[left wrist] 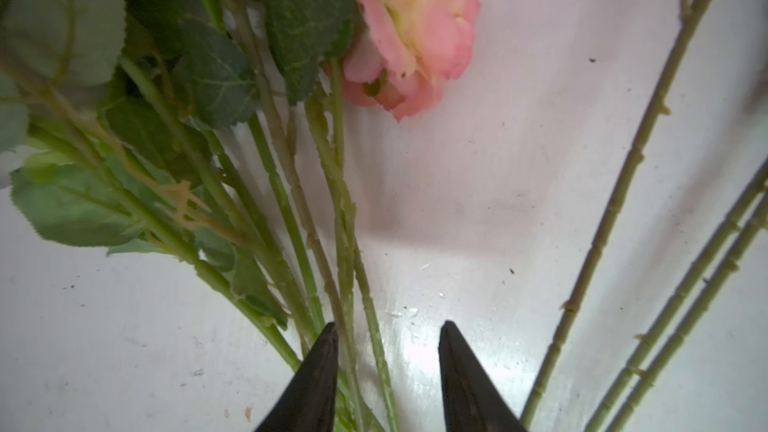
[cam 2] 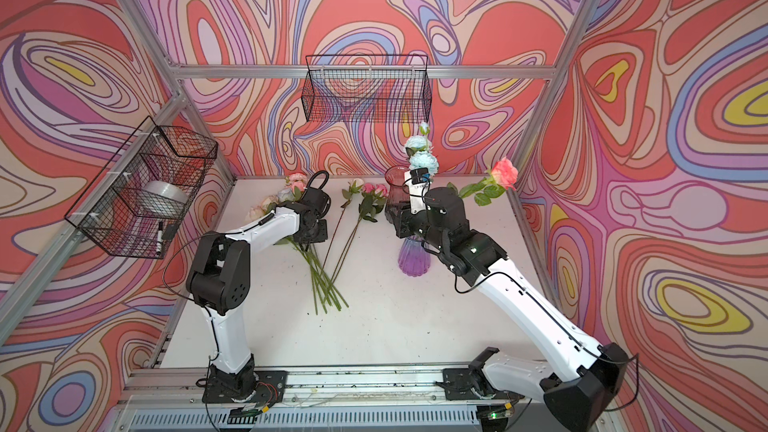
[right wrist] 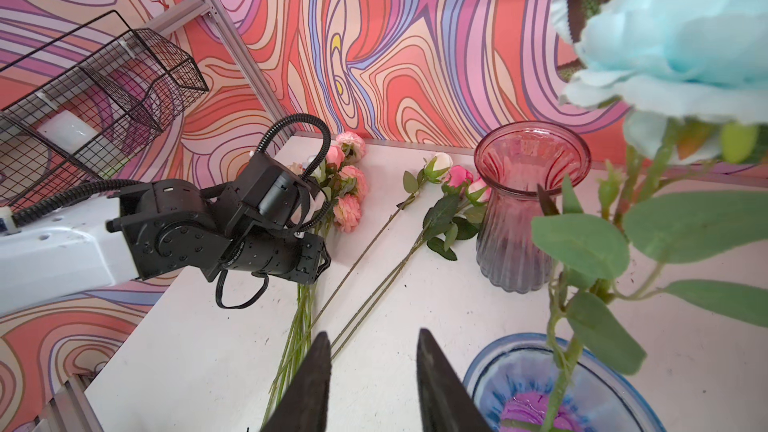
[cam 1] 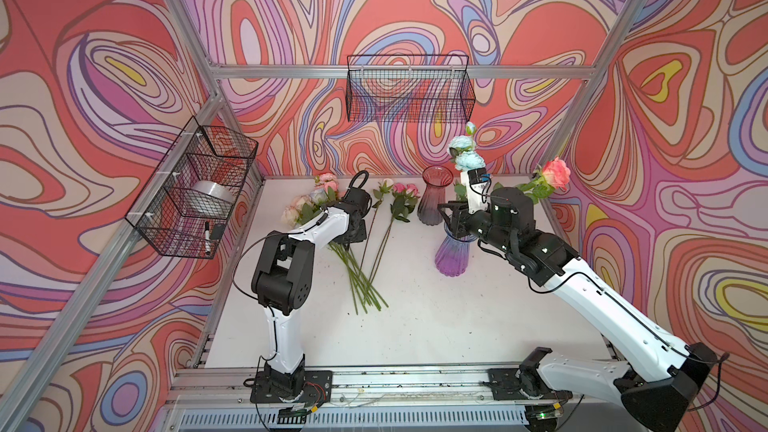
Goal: Arrange the flowers into the vase
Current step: 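Close the left gripper on a white rose stem while the right hovers by the vase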
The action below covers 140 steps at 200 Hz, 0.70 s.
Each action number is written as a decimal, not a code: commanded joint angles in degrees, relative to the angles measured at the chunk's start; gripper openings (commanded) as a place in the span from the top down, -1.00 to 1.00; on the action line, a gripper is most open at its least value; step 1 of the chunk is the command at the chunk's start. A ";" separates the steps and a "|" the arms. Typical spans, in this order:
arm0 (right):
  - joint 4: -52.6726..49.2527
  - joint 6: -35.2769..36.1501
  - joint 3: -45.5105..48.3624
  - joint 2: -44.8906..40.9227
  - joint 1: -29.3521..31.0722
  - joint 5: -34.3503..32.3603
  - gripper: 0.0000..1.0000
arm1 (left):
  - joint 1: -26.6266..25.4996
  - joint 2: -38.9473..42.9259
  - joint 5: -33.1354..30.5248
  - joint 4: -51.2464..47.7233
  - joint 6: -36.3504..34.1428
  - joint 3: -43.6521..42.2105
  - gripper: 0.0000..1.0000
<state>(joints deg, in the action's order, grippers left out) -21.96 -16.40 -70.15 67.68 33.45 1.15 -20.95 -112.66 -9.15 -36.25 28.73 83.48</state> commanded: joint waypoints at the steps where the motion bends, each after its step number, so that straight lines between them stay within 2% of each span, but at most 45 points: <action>1: 1.04 -0.03 0.27 0.50 0.14 0.17 0.30 | -0.87 0.87 4.38 0.76 -1.17 0.09 0.24; 39: 1.51 -0.08 0.78 0.94 0.21 0.06 0.30 | -3.46 2.27 5.94 2.74 -4.42 -0.74 0.06; 64: 1.69 -0.30 0.63 1.49 0.21 0.61 0.30 | -5.34 -0.40 6.64 2.02 -6.08 0.24 0.00; 105: 0.93 -0.16 0.45 0.38 0.13 0.42 0.30 | -5.66 -4.59 2.51 -0.75 -6.05 2.56 0.34; 140: 0.54 -0.12 0.51 -0.84 0.17 -0.36 0.31 | -5.68 -3.38 2.18 -0.83 -5.53 2.64 0.93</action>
<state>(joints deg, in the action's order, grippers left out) -21.28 -16.43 -70.08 68.47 33.45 1.28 -26.85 -116.68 -5.23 -34.79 23.59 84.88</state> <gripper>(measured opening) 0.348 0.166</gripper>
